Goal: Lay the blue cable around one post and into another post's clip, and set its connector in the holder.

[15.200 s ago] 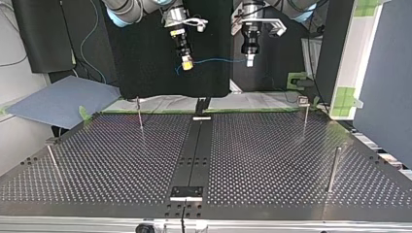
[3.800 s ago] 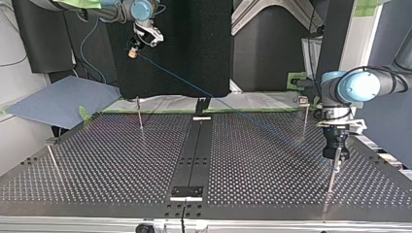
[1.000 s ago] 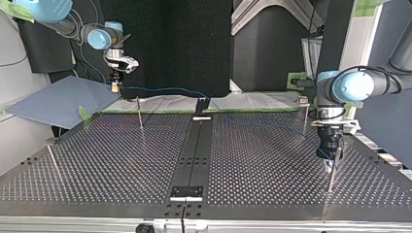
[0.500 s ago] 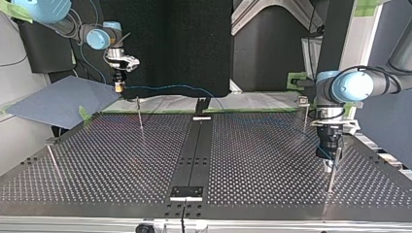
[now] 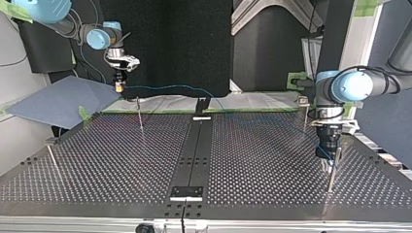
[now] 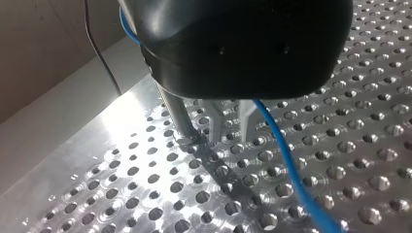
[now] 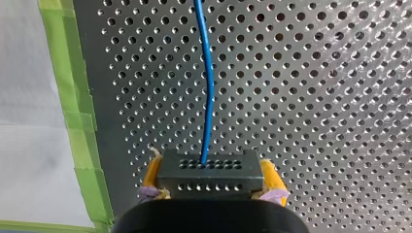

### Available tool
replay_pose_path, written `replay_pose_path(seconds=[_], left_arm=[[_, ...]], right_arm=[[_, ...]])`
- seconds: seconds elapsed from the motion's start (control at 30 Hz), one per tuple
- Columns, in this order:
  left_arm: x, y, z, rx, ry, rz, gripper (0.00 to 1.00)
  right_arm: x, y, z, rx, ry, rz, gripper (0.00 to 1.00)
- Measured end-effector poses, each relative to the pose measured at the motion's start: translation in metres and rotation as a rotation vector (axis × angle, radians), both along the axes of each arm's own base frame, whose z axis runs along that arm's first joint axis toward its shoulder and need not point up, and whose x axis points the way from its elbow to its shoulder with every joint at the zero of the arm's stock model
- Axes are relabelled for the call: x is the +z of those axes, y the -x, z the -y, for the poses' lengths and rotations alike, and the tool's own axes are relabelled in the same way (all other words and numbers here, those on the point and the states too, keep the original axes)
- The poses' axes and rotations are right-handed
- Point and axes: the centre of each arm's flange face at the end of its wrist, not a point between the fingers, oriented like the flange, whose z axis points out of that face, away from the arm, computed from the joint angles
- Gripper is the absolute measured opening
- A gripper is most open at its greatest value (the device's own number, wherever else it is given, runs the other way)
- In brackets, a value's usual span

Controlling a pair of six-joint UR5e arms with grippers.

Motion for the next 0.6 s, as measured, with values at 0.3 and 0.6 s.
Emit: replay_pose_path(seconds=[0.3, 0.6], left_arm=[[-0.0054, 0.0031, -0.0025, 0.055, 0.009, -0.041, 1.0], [-0.009, 0.0056, -0.0054, 0.099, 0.019, -0.068, 1.0]], right_arm=[[-0.0005, -0.0006, -0.0006, 0.002, -0.004, 0.001, 0.0], [-0.0005, -0.001, -0.0008, 0.002, -0.004, 0.002, 0.0]])
